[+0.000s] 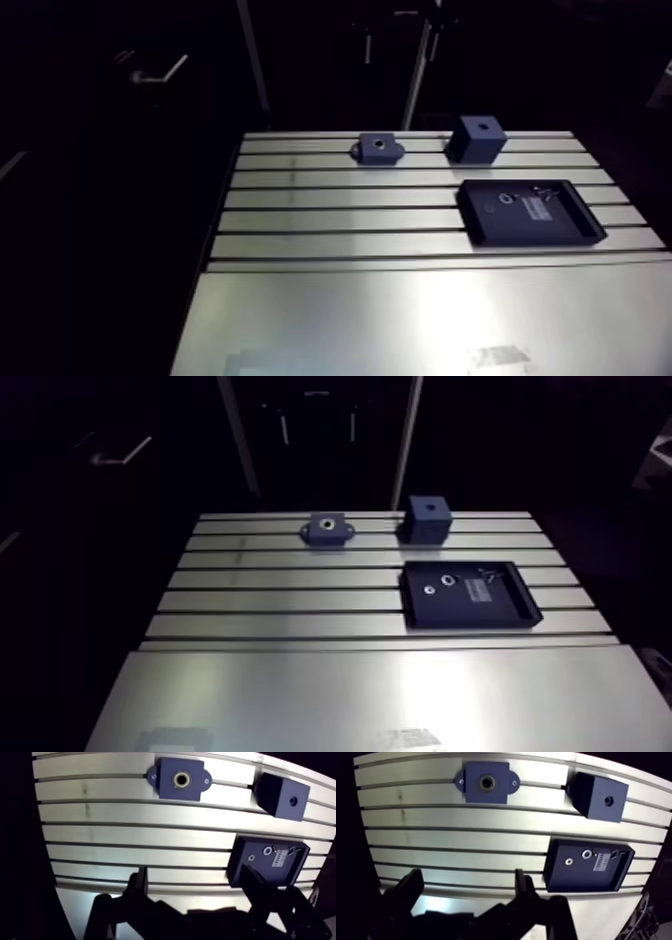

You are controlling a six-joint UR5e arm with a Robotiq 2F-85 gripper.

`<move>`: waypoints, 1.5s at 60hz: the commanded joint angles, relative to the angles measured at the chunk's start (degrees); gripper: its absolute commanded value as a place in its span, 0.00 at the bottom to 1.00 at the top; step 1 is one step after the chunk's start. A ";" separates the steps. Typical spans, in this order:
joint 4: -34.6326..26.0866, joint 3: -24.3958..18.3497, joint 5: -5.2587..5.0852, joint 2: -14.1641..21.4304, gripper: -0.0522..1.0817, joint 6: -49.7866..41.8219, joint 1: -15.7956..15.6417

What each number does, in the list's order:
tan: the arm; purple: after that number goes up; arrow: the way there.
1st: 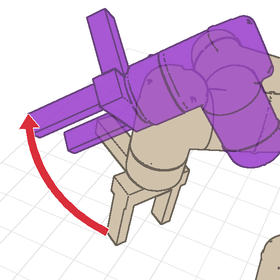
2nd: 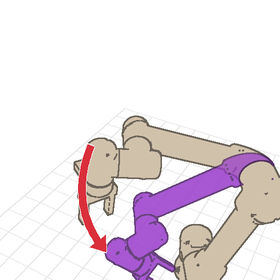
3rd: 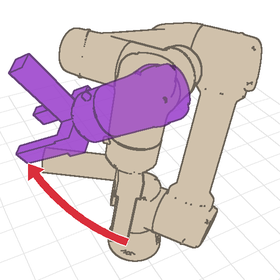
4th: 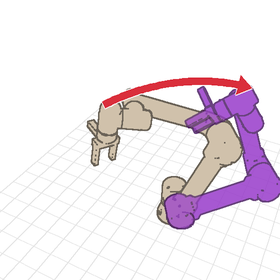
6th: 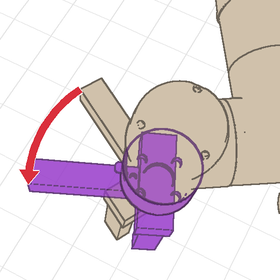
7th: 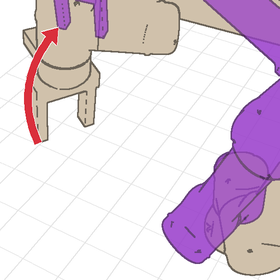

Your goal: Pick up the bearing and press it into the housing until flush.

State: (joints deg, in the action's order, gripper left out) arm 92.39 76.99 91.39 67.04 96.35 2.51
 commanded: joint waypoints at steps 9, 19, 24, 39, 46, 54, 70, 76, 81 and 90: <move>-2.35 0.89 0.14 5.09 0.05 0.20 0.29; -2.35 2.03 0.14 6.75 0.05 0.20 0.48; -2.27 2.40 0.15 7.50 0.05 0.29 0.48; -1.75 4.27 0.29 10.42 0.05 1.34 0.48; -0.71 5.69 0.41 12.80 0.05 1.34 1.55; -0.68 7.21 0.39 14.76 0.05 1.34 2.06; -0.77 8.57 0.41 15.71 0.05 1.43 3.20; -0.77 8.64 0.50 15.70 0.05 1.34 3.29; -0.60 9.28 0.51 15.63 0.05 1.33 3.30; -0.24 9.46 0.50 15.62 0.05 1.43 3.38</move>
State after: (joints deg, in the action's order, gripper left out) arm 91.84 86.05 91.88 82.62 97.71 5.76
